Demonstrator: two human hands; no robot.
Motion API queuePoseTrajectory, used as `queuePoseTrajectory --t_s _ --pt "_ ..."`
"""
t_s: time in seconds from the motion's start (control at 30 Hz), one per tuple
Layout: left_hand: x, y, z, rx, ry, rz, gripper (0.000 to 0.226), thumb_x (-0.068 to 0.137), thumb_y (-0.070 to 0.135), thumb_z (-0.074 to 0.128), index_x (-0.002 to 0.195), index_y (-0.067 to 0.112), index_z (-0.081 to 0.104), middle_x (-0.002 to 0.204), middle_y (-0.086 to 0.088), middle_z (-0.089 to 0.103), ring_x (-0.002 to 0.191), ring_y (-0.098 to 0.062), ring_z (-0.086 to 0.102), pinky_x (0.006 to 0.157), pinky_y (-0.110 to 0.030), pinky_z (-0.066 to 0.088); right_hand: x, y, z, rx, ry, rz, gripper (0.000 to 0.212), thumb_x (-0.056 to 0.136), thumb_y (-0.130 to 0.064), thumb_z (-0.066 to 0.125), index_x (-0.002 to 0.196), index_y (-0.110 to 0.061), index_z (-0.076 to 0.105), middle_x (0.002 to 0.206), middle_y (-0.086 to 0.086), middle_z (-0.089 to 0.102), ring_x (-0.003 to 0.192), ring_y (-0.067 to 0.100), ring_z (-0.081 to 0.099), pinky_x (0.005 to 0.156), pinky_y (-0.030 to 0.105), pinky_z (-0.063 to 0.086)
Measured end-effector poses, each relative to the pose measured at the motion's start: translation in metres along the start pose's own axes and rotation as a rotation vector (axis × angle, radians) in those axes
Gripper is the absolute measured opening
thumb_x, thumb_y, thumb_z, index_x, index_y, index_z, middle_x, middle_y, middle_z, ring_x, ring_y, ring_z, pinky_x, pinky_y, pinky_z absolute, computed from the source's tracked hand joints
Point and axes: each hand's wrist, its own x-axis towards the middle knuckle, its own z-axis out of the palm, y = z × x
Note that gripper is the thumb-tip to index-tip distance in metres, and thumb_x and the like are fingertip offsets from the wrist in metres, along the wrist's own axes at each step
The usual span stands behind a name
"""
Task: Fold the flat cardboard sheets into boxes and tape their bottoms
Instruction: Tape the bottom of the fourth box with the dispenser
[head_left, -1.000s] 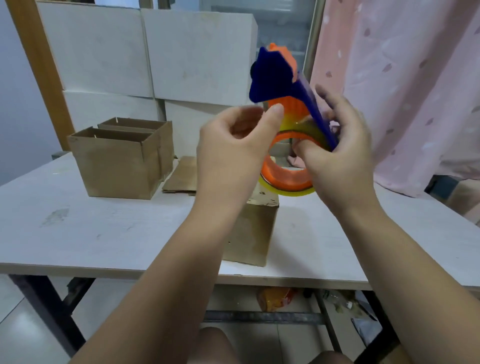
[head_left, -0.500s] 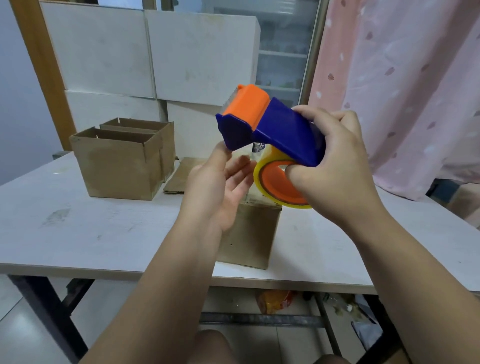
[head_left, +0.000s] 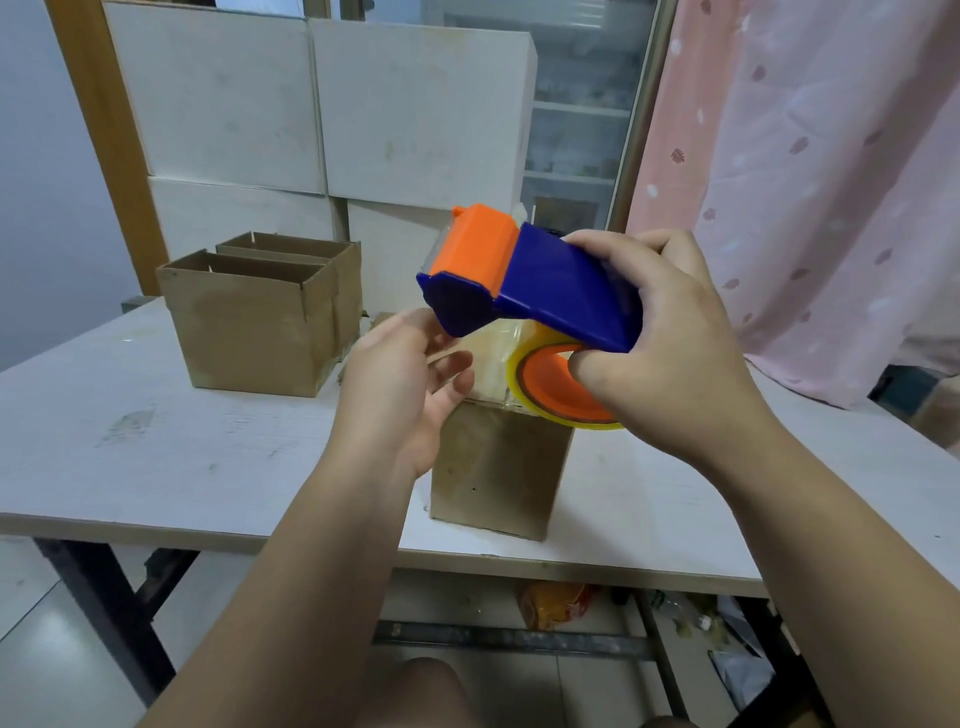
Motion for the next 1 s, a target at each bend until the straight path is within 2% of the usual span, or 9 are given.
queuePoseTrajectory --t_s 0.17,0.27,0.4,0.5,0.57,0.67,0.77,0.9,1.0 --pt "0.002 -0.002 -0.011 0.214 -0.035 0.122 0.016 0.088 0.009 0.061 0.087 0.023 0.067 0.069 0.006 0.071 0.065 -0.012 0.067 0.052 -0.019 0.049 0.002 0.001 0.001 -0.015 -0.055 0.007 0.076 0.054 -0.029 0.064 0.128 -0.030 0.049 0.104 -0.022 0.035 0.100 -0.006 0.043 0.069 -0.005 0.035" --pt "0.005 -0.002 -0.015 0.405 -0.008 0.290 0.017 0.090 0.008 0.060 0.087 0.024 0.066 0.067 0.008 0.069 0.064 -0.008 0.068 0.054 -0.016 0.050 0.004 0.001 0.000 -0.065 -0.125 -0.001 0.075 0.056 -0.031 0.063 0.129 -0.035 0.046 0.108 -0.015 0.042 0.099 -0.005 0.045 0.067 -0.005 0.034" --pt "0.010 0.001 -0.022 0.477 0.028 0.394 0.026 0.091 0.006 0.059 0.114 0.018 0.061 0.076 0.003 0.069 0.061 -0.005 0.066 0.055 -0.013 0.050 0.003 0.003 -0.001 -0.001 -0.171 0.012 0.060 0.061 -0.026 0.058 0.112 -0.048 0.036 0.094 -0.029 0.052 0.083 -0.010 0.051 0.060 0.001 0.037" --pt "0.010 -0.004 -0.030 0.457 0.036 0.351 0.033 0.091 0.005 0.058 0.119 0.023 0.053 0.072 0.003 0.068 0.060 -0.004 0.065 0.057 -0.014 0.050 -0.002 0.010 -0.001 0.096 -0.143 0.054 0.060 0.067 -0.019 0.065 0.106 -0.052 0.033 0.090 -0.030 0.052 0.074 0.000 0.053 0.053 0.006 0.040" --pt "0.010 -0.008 -0.035 0.334 0.038 0.224 0.030 0.091 0.002 0.056 0.115 0.019 0.053 0.070 0.003 0.067 0.057 -0.004 0.063 0.058 -0.016 0.051 -0.004 0.016 0.001 0.179 -0.138 0.082 0.065 0.073 -0.009 0.069 0.105 -0.055 0.035 0.087 -0.027 0.054 0.071 0.004 0.054 0.051 0.010 0.043" --pt "0.009 -0.012 -0.040 0.080 0.019 0.021 0.021 0.091 -0.001 0.056 0.109 0.010 0.057 0.081 -0.007 0.061 0.055 -0.007 0.061 0.055 -0.018 0.050 -0.005 0.023 0.007 0.325 -0.136 0.153 0.064 0.076 -0.007 0.072 0.108 -0.053 0.041 0.096 -0.019 0.059 0.079 0.007 0.060 0.053 0.017 0.048" --pt "0.008 -0.014 -0.041 -0.038 -0.010 -0.050 0.013 0.088 0.008 0.062 0.101 0.009 0.060 0.071 -0.005 0.065 0.056 -0.009 0.063 0.055 -0.019 0.051 -0.008 0.028 0.014 0.506 -0.100 0.289 0.049 0.077 -0.012 0.075 0.103 -0.047 0.052 0.102 -0.009 0.062 0.087 0.016 0.064 0.054 0.028 0.053" --pt "0.007 -0.015 -0.042 0.025 -0.012 -0.052 0.022 0.084 0.005 0.065 0.105 0.011 0.060 0.075 -0.005 0.067 0.061 -0.010 0.064 0.060 -0.024 0.053 -0.010 0.029 0.018 0.696 -0.067 0.389 0.044 0.065 -0.019 0.082 0.099 -0.035 0.059 0.109 0.002 0.065 0.101 0.026 0.065 0.083 0.045 0.057" --pt "0.006 -0.016 -0.042 0.092 0.012 -0.034 0.021 0.086 0.003 0.064 0.105 0.012 0.060 0.081 -0.008 0.062 0.060 -0.009 0.062 0.063 -0.027 0.054 -0.011 0.025 0.015 0.728 -0.062 0.373 0.062 0.044 -0.039 0.082 0.101 -0.033 0.060 0.112 0.004 0.065 0.105 0.028 0.064 0.086 0.045 0.056"
